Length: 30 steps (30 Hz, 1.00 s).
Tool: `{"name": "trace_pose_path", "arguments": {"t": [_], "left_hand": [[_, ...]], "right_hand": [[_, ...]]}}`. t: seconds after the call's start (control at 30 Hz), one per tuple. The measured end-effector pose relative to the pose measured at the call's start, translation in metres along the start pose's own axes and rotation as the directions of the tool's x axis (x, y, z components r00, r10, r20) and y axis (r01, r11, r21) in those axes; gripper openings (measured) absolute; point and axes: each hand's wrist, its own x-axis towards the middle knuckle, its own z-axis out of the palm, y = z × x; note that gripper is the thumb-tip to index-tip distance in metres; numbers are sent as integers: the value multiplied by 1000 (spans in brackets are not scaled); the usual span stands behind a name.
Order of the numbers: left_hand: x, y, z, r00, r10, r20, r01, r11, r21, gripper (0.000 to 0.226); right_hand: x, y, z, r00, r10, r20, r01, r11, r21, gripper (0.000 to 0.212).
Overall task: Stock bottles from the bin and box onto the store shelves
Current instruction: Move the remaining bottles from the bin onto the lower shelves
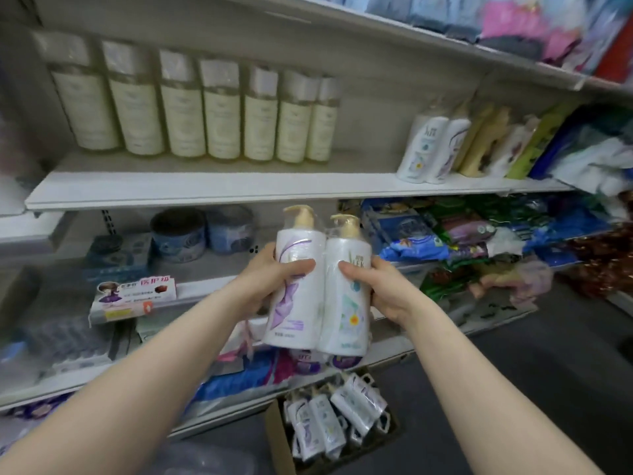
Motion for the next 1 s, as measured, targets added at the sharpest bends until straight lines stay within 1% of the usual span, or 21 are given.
{"name": "trace_pose_path", "arguments": {"t": [0.03, 0.1, 0.27, 0.37, 0.47, 0.53, 0.63, 0.7, 0.8, 0.83, 0.9, 1.0], "left_hand": [[5, 9, 8, 999, 39, 0, -39, 998, 39, 13], [18, 23, 21, 996, 87, 4, -87, 995, 53, 14], [60, 49, 54, 991, 131, -8, -131, 991, 22, 28], [86, 60, 75, 983, 182, -5, -182, 983, 8, 19], [118, 71, 93, 970, 242, -27, -242, 970, 26, 23], [144, 80, 103, 961, 266, -78, -264, 964, 43, 24], [177, 96, 113, 940, 325, -105, -317, 944, 87, 31], [194, 105, 119, 931, 333, -147, -322, 942, 96, 39], [214, 118, 125, 916, 338, -217, -313, 939, 143, 71], [221, 121, 126, 907, 349, -237, -318, 935, 160, 76], [234, 125, 127, 889, 373, -266, -330, 924, 190, 75], [249, 128, 132, 861, 428, -274, -382, 901, 208, 75]], "right_hand": [[-1, -8, -8, 1000, -25, -5, 25, 1000, -1, 51], [1, -24, -25, 998, -67, -17, 67, 998, 8, 51], [27, -55, -72, 986, -167, -6, 167, 985, 28, 67], [47, -71, -97, 977, -213, 14, 213, 977, 24, 62], [74, -90, -123, 972, -236, 17, 236, 972, 0, 53], [95, -105, -142, 965, -263, 14, 263, 965, -5, 49], [122, -130, -164, 943, -332, 30, 333, 942, -36, 51], [141, -146, -177, 922, -385, 44, 387, 918, -81, 55], [169, -165, -193, 888, -454, 69, 459, 880, -119, 63], [176, -170, -196, 879, -470, 83, 477, 869, -128, 64], [189, -177, -202, 862, -497, 103, 506, 853, -129, 61], [205, -182, -209, 841, -529, 115, 540, 833, -123, 58]]}}
